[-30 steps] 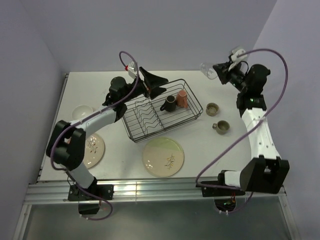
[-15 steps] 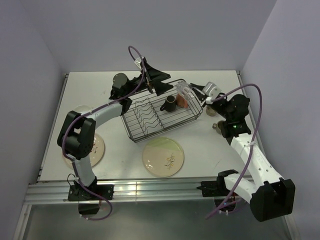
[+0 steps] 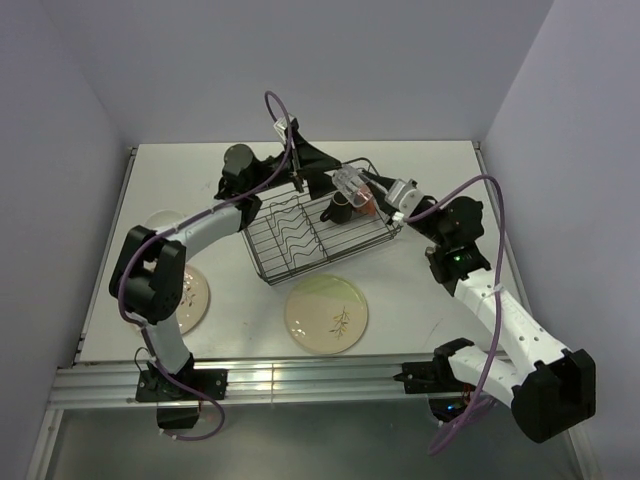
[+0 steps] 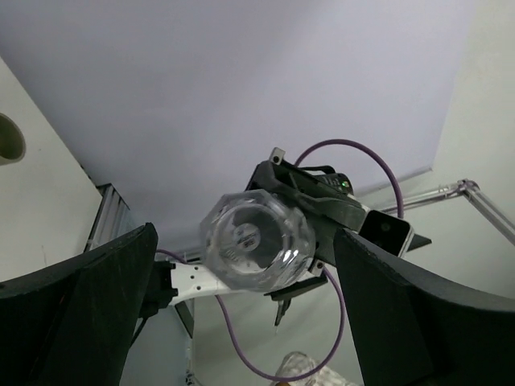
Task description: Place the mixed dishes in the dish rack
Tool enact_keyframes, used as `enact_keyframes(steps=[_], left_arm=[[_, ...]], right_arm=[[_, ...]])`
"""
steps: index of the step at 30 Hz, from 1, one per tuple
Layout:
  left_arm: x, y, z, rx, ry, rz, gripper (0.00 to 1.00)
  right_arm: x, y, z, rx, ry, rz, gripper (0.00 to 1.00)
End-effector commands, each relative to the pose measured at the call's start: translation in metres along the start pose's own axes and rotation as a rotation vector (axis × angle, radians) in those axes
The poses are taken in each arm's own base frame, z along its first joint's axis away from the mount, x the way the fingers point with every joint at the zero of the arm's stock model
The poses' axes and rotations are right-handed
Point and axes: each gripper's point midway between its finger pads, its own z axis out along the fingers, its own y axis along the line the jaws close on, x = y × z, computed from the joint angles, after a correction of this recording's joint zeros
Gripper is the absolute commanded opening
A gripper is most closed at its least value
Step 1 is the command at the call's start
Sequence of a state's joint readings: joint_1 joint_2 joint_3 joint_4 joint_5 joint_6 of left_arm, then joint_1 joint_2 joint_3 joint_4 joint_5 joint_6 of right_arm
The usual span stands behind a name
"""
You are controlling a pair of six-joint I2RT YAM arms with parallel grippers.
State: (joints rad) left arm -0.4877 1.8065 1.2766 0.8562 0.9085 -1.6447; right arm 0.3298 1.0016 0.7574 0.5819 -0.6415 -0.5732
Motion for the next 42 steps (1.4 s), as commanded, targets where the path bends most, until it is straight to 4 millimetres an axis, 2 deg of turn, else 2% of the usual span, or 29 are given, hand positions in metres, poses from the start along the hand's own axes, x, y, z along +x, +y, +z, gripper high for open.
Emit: enact_keyframes(steps=[1,5,10,15,21,27,29,30,33,35,36,38,39,41,42], left_arm=[[0.024,-0.038,-0.01,0.099,0.083,0.1,0.98],[0.036,-0.047,-0.015,0.122,0.131,0.099,0.95],[0.051,-0.046,-0.023,0.1,0.176,0.103,0.9],[0.058,-0.044,-0.028,0.06,0.183,0.123,0.9],[0.057,-0.048,-0.027,0.079,0.18,0.126,0.76],[0.055,-0.046,-0.026,0.087,0.172,0.114,0.71],[0.054,-0.046,-0.026,0.092,0.171,0.112,0.66],[0.055,-0.047,-0.026,0.094,0.172,0.115,0.53],[0.054,-0.044,-0.026,0.093,0.166,0.109,0.42],[0.053,-0.043,-0.027,0.099,0.154,0.111,0.22],[0.053,-0.043,-0.027,0.099,0.15,0.111,0.22],[0.051,-0.044,-0.029,0.101,0.136,0.125,0.12],[0.047,-0.041,-0.03,0.09,0.123,0.121,0.07],[0.044,-0.041,-0.033,0.082,0.102,0.145,0.06],[0.039,-0.036,-0.036,0.062,0.086,0.138,0.05]], right_arm=[[-0.02,0.006,0.004,0.002,-0.069,-0.075,0.0],[-0.019,0.021,0.006,-0.019,-0.09,-0.125,0.0],[-0.021,0.019,0.01,-0.006,-0.1,-0.129,0.0],[-0.021,0.02,0.011,-0.004,-0.105,-0.151,0.0],[-0.017,0.027,0.011,-0.016,-0.101,-0.145,0.0],[-0.016,0.038,0.009,-0.036,-0.1,-0.137,0.0],[-0.015,0.041,0.008,-0.039,-0.096,-0.129,0.0],[-0.015,0.042,0.007,-0.04,-0.097,-0.128,0.0],[-0.014,0.045,0.006,-0.046,-0.096,-0.122,0.05],[-0.014,0.049,0.005,-0.052,-0.092,-0.112,0.13],[-0.015,0.049,0.006,-0.054,-0.096,-0.111,0.13],[-0.014,0.05,0.005,-0.05,-0.092,-0.11,0.31],[-0.015,0.05,0.004,-0.049,-0.091,-0.11,0.46],[-0.013,0.049,0.003,-0.044,-0.078,-0.107,0.56],[-0.011,0.047,0.002,-0.035,-0.066,-0.106,0.66]])
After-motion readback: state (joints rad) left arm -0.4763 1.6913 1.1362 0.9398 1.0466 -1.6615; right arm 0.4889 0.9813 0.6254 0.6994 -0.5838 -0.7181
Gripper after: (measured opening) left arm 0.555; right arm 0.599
